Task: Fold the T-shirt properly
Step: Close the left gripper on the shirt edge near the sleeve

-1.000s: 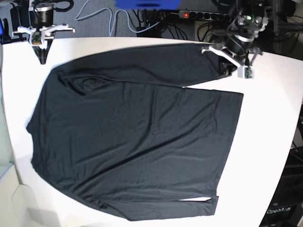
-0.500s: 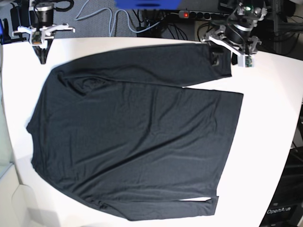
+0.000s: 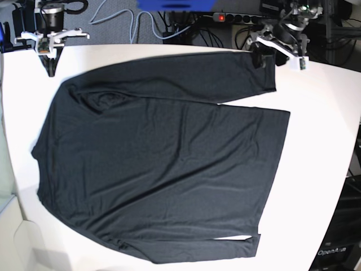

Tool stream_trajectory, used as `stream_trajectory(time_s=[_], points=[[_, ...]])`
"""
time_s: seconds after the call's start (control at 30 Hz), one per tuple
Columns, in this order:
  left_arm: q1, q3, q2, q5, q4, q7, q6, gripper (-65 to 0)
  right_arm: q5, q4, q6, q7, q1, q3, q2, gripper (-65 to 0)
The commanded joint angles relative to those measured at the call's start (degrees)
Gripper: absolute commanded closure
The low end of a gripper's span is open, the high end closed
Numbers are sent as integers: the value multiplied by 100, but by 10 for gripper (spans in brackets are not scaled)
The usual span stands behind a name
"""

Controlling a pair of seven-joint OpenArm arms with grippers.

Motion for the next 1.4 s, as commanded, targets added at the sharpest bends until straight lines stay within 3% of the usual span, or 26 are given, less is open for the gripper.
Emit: stream_trajectory(time_s=[0.0, 0.2, 0.4, 0.5, 0.73, 0.83, 1.37], points=[[54, -15, -12, -2, 4, 58, -1, -408, 8, 72, 8, 152, -52, 20, 47, -3], [18, 20, -3, -11, -155, 93, -27, -398, 8, 72, 8, 152, -52, 20, 38, -3], [-140, 29, -29, -257, -621, 102, -27, -141, 8, 72, 8, 152, -52, 28, 30, -3], [-140, 29, -21, -239, -691, 102, -27, -64, 8, 72, 8, 152, -52, 28, 30, -3], [-140, 29, -12, -257, -629, 102, -27, -57, 8, 72, 8, 152, -52, 11, 30, -3], [-140, 20, -12, -257, -515, 102, -27, -23, 8, 72, 8, 152, -52, 11, 30, -3], [-483, 38, 67, -529, 654, 111, 17, -26, 8, 72, 8, 152, -52, 11, 30, -3]])
